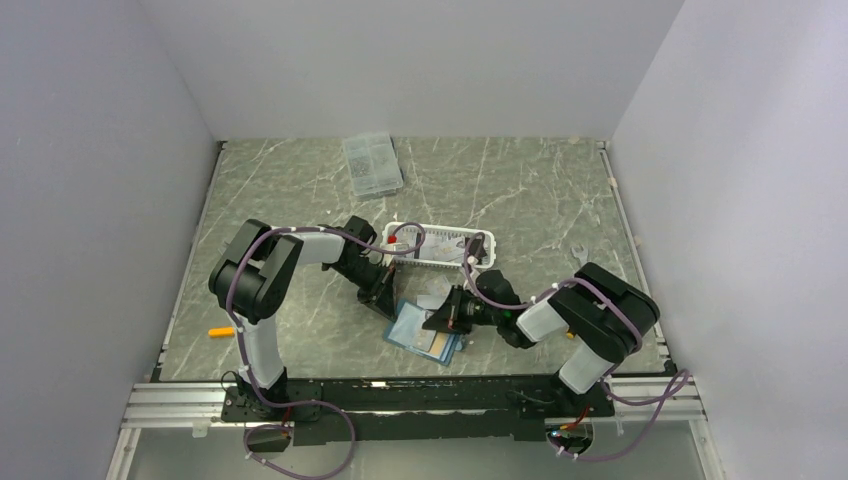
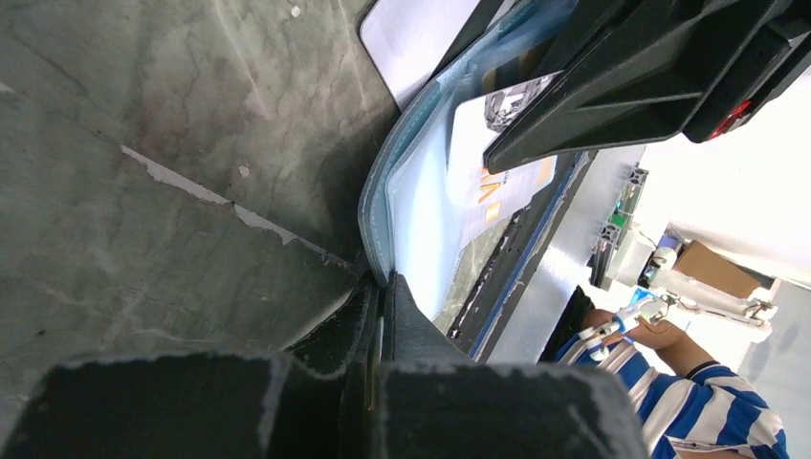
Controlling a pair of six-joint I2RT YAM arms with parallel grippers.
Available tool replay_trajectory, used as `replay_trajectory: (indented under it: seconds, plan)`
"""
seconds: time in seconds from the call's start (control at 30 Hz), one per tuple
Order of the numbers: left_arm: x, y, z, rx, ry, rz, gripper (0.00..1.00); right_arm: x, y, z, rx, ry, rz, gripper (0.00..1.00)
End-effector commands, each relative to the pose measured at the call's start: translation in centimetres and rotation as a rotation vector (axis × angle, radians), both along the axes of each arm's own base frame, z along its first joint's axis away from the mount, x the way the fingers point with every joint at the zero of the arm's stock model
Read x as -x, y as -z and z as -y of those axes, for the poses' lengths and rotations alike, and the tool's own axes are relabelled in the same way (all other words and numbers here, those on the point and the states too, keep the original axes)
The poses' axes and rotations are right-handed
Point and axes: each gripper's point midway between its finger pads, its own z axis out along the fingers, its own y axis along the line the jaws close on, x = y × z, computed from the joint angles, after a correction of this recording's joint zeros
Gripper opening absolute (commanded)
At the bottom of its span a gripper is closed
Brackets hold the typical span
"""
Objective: Put the credit cards into the card holder
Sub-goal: Insert the credit card into the card holder.
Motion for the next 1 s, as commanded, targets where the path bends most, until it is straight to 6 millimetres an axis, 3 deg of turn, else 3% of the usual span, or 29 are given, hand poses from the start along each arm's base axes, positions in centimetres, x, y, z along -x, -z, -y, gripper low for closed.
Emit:
replay_trajectory:
  seconds: [0.0, 0.27, 0.4, 0.53, 0.97]
  plan:
    - [0.4, -0.4, 0.4, 0.028, 0.019, -0.006, 0.0, 0.4, 1.2, 0.7, 0.029, 0.052, 0.004, 0.0]
    - [0.7, 0.0, 0.2, 0.024, 0.01, -0.028, 0.0, 2.0, 2.3, 1.0, 0.155, 0.1, 0.009, 0.0]
    - [0.6, -0.3, 0.2, 0.045, 0.002, -0.028, 0.0, 1.9, 2.6, 1.0, 0.187, 0.137, 0.005, 0.16]
    - [0.4, -0.5, 0.0, 0.061, -0.011, -0.023, 0.0, 2.0, 2.4, 1.1, 0.179, 0.168, 0.0, 0.25]
    - [0.0, -0.5, -0.4, 0.063, -0.028, -0.018, 0.0, 2.5, 0.2, 0.2, 0.152, 0.129, 0.051, 0.32]
